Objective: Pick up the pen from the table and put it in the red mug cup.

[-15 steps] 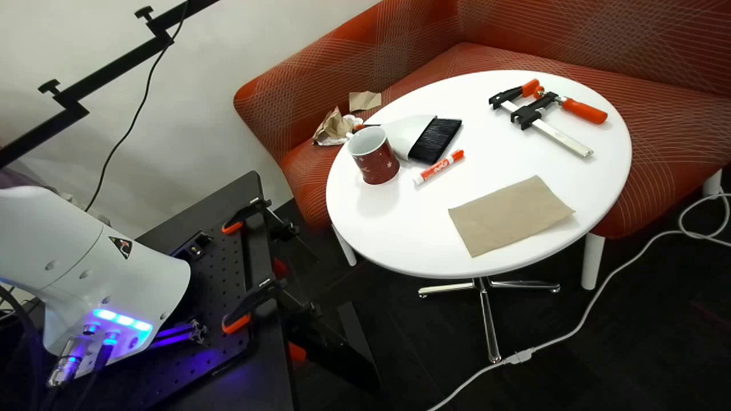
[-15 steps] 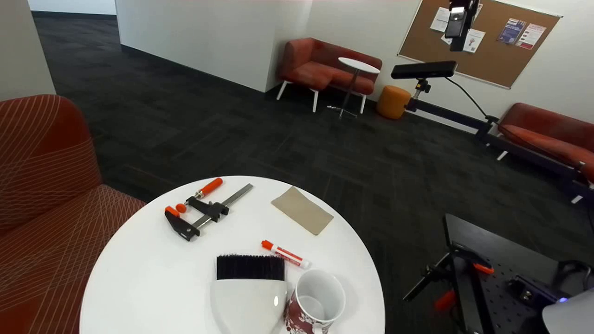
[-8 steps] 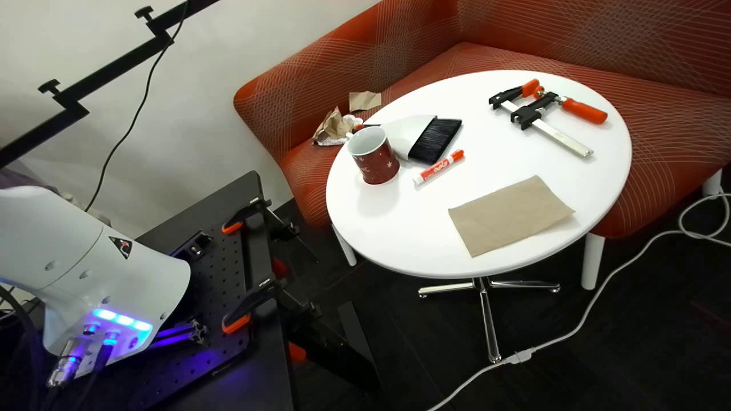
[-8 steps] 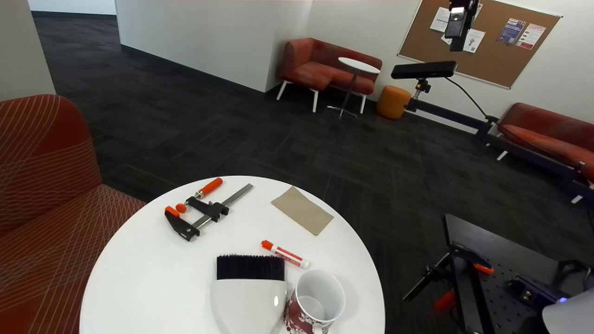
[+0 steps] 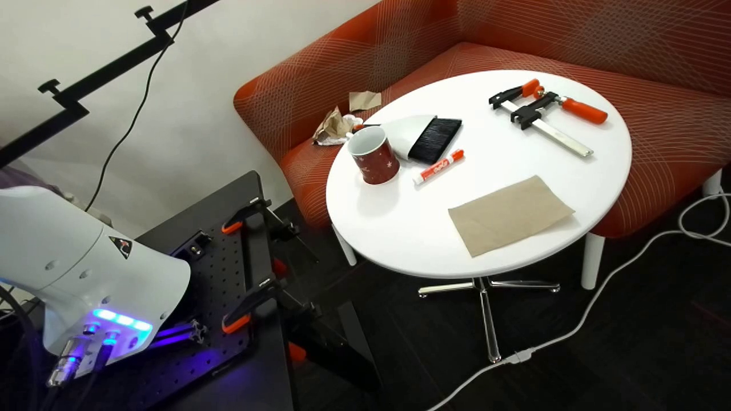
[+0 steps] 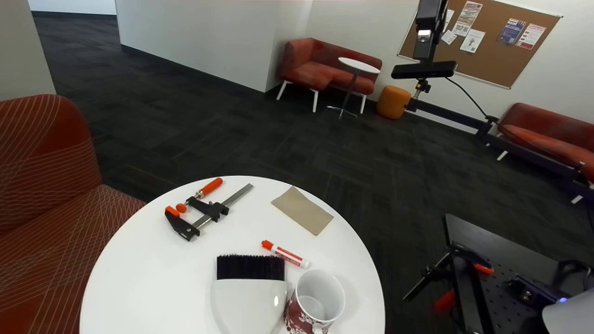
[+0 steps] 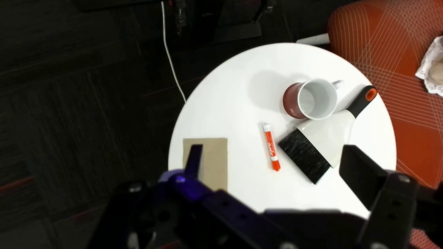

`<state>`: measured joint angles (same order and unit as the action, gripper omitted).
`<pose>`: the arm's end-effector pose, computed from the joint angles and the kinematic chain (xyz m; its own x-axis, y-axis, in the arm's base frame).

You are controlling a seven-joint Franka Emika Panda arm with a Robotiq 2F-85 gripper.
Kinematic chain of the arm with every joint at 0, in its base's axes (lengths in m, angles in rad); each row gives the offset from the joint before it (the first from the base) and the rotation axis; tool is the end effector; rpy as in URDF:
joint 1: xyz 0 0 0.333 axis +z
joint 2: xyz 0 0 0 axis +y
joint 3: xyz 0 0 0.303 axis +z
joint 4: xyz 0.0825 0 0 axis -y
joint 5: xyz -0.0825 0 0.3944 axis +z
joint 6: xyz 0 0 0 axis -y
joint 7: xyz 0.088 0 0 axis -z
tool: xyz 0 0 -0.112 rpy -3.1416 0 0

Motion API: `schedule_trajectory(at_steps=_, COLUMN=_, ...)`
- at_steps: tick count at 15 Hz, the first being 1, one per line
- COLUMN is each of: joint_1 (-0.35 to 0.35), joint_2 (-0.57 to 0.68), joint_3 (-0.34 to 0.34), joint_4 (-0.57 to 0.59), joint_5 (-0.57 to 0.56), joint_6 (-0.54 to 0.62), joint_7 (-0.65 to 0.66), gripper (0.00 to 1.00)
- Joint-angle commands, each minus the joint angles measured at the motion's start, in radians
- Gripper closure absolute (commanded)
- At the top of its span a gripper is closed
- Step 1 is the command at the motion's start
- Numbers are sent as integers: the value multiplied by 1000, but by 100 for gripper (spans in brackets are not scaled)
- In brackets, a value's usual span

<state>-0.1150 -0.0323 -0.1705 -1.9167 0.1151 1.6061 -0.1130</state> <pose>0.5094 -0.1372 0.4640 0.9512 -0.1651 -0.2607 -0.2076 -0.9674 -0.1450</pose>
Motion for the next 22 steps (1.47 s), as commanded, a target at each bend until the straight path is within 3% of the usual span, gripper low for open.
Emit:
schedule_trajectory(at_steps=1, joint_1=16, joint_2=41, joint_3=42, joint_4=-50, joint_5=11, joint_6=150, joint_7=-6, gripper=0)
schedule_trajectory(at_steps=8, joint_1=42, joint_2=102, joint_3=101, joint_4=-209, joint_5=25, joint_6=495, joint_7=-25, gripper=0)
schedule_trajectory(at_steps=17, joint_1=45, joint_2=124, joint_3=110, joint_4=-215, joint_5=0, joint_6=496, joint_7=-2, gripper=0)
schedule_trajectory(at_steps=22, joint_1=52, joint_2=196, joint_3=125, joint_4=-225, joint_5=22, joint_6=554, joint_7=-28, gripper=0)
